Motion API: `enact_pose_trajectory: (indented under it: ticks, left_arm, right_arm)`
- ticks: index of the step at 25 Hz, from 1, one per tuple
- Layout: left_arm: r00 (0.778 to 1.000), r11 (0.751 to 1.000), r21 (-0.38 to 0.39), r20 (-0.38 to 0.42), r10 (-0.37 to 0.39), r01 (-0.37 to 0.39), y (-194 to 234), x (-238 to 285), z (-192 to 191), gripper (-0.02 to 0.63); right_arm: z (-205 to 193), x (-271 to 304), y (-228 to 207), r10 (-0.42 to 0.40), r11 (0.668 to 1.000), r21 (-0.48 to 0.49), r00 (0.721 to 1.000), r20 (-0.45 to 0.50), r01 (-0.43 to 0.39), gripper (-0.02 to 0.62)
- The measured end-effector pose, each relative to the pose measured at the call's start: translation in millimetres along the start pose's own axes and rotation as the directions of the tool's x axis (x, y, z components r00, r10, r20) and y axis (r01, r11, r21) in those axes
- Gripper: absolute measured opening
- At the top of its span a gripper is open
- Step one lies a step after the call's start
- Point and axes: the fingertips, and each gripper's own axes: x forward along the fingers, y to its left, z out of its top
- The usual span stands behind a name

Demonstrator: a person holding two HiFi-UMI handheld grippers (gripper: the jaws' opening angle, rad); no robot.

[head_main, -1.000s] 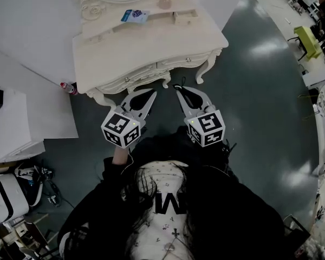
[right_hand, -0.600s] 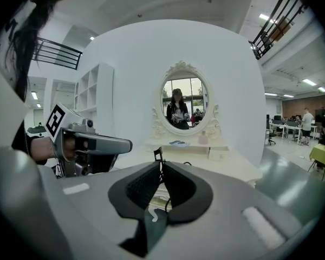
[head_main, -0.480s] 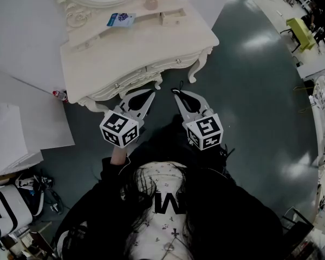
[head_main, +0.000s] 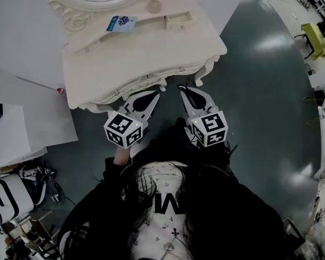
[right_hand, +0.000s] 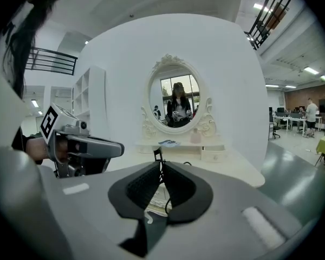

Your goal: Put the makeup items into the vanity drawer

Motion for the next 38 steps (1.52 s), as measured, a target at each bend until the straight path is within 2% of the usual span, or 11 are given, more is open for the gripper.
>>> enact_pose_trajectory:
  ticks: [10, 21, 32, 38]
  left_arm:
    - [0.998, 0.998, -0.003, 0.014, 0.062, -0.062, 14, 79, 29, 0.0]
    - [0.99, 0.99, 0.0, 0.011, 0.143, -0.143, 12, 129, 40, 0.0]
    - [0.981, 0.983, -0.004, -0.067, 0.182, -0.182, 12, 157, 31, 0.0]
    - [0.986, 0.99, 0.0, -0.084, 0.144, -0.144, 19, 173, 31, 0.0]
  right_arm:
    - [23, 28, -83, 0.067, 0.997, -0.025, 0.998, -0.002, -0.067, 0.037]
    - [27, 35, -134, 0.154, 0.987, -0.038, 0.988, 0.003, -0.154, 0.037]
    - [14, 33, -167, 0.148, 0.988, 0.031, 0.989, 0.016, -0.148, 0.037]
    - [13, 42, -176, 0.127, 0.99, 0.05, 0.992, 0.021, -0.128, 0.037]
